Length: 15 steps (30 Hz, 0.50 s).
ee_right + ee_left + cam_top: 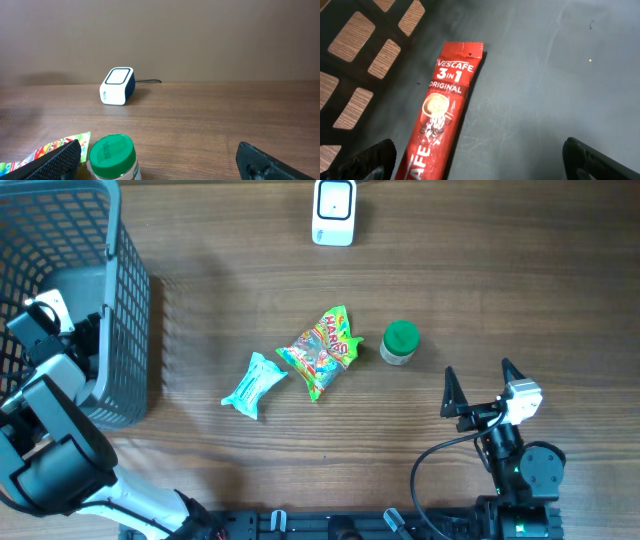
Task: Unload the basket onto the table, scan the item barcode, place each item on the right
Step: 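Reach into the basket and grasp the red Nescafe sachet with left gripper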
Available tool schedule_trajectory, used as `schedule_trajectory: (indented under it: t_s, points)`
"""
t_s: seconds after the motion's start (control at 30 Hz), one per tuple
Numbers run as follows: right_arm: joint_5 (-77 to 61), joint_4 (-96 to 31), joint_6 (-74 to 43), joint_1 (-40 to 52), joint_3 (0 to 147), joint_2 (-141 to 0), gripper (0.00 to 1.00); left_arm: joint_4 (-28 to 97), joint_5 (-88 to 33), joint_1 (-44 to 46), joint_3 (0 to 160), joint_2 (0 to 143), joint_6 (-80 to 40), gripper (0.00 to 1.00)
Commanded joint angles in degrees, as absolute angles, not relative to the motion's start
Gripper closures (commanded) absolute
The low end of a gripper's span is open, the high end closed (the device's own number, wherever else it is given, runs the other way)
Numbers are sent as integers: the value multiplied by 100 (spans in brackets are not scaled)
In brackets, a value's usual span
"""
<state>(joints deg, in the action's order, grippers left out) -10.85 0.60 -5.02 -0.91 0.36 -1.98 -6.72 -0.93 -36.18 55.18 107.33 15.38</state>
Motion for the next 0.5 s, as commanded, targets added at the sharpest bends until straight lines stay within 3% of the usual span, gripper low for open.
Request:
schedule_trajectory:
  t_s: [0.0,0.23,0.3,0.33,0.4,0.43,0.47]
  points:
    - [-1026,75,-451,-60,30,-204,0,-545,-75,-3752,5437,11039,1317,0]
    - [-1026,75,-451,-60,30,-204,0,-152,-961,-3992,5437,11063,1111,0]
    - [-1026,75,-451,-60,30,-204,0,-67,-956,-3992,5437,11072,1127,6]
    - [-1026,75,-454,-60,30,-204,0,-40,-958,-3992,5437,11074,1164,16]
    - [-1026,75,-451,-60,30,-204,0,-8,-961,-3990,5437,11074,1164,55]
    - [-1026,75,-451,-60,30,-204,0,21,-961,-3986,5437,11074,1155,85]
    - [-1026,75,-451,-60,30,-204,0,54,-961,-3979,5437,11074,1155,96]
